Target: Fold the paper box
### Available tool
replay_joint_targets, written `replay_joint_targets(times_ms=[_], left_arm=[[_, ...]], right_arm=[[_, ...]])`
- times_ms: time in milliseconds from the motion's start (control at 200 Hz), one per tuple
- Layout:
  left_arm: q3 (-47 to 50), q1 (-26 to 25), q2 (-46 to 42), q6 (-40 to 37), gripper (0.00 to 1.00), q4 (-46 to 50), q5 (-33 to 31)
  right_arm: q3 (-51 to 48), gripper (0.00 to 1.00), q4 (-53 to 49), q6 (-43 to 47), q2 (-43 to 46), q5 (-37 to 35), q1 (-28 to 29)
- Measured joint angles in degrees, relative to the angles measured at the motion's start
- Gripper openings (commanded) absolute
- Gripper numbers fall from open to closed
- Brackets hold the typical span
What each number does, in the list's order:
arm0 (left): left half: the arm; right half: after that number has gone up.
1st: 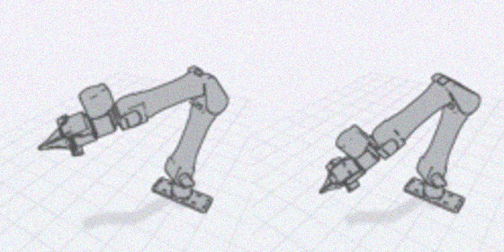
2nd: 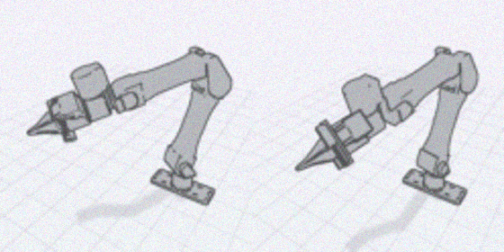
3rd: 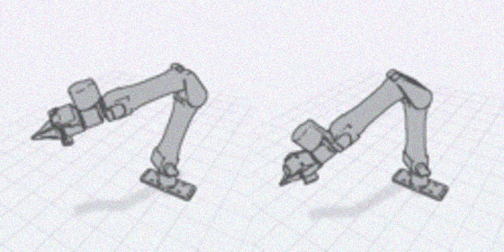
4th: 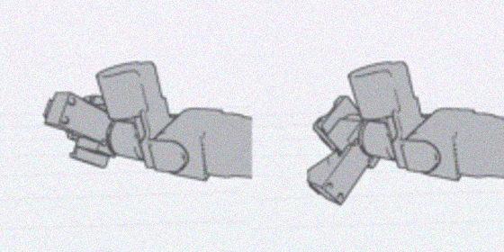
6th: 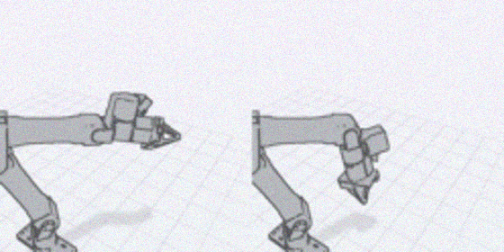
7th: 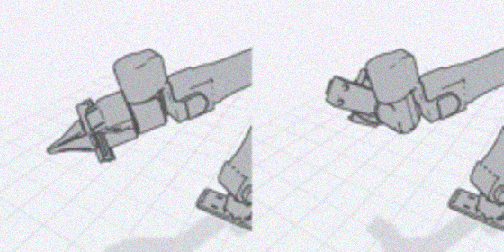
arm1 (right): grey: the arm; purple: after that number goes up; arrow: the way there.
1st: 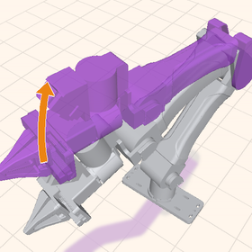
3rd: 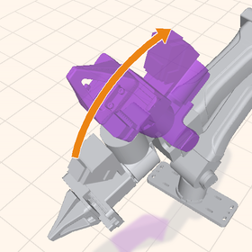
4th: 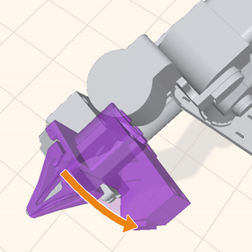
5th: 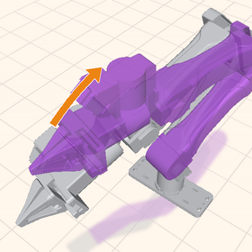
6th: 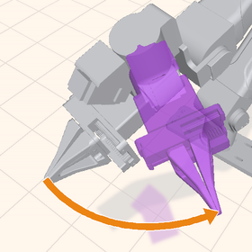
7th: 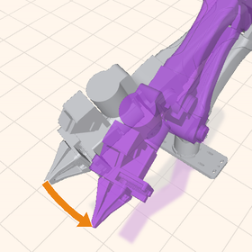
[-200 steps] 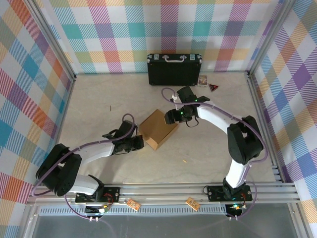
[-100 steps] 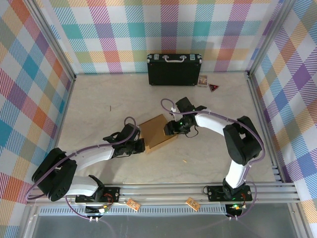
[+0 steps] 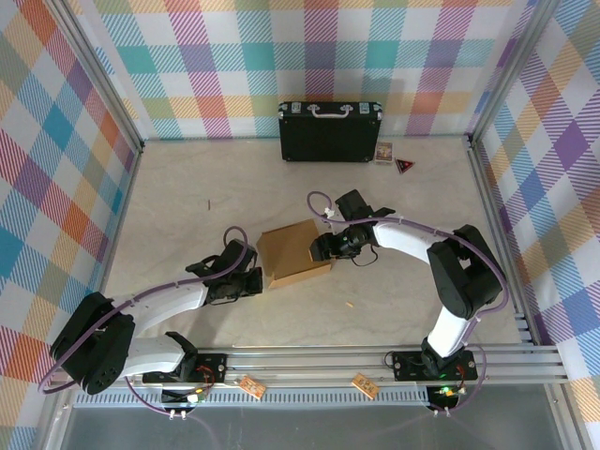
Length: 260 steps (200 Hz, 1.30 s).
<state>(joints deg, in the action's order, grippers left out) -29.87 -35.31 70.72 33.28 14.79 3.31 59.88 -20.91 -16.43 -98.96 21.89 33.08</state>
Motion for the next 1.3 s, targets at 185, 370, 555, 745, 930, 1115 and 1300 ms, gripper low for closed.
replay_joint_targets(times_ms=[185,370,555,745,930,1115,1300], left_arm=[[0.0,-0.2,0.7,0.4,0.00,-2.4,3.4],[0.0,-0.6,3.9,1.2,0.00,-5.6,5.6],[0.5,-0.6,4.8,2.4,0.00,-8.1,6.1],[3.0,-0.6,5.0,5.2,0.00,-13.8,7.8],[6.3,-0.6,5.2,9.2,0.00,-21.3,9.6],[8.5,-0.6,6.8,12.6,0.00,-28.6,11.6],[9.3,-0.5,7.7,14.0,0.00,-31.5,12.6]], right_arm=[[-0.3,0.59,1.7,-0.8,-1.0,1.6,0.0],[-0.7,0.58,2.4,-1.2,-1.1,2.8,0.0],[-1.0,0.57,3.0,-1.2,-1.3,2.8,0.0],[-0.9,0.57,4.0,-1.8,-1.7,2.8,-0.3],[-1.0,0.56,5.2,-2.4,-1.9,2.8,-0.8],[-1.0,0.55,7.4,-3.1,-2.7,2.8,-1.3],[-0.9,0.55,9.3,-3.3,-3.3,2.8,-1.6]])
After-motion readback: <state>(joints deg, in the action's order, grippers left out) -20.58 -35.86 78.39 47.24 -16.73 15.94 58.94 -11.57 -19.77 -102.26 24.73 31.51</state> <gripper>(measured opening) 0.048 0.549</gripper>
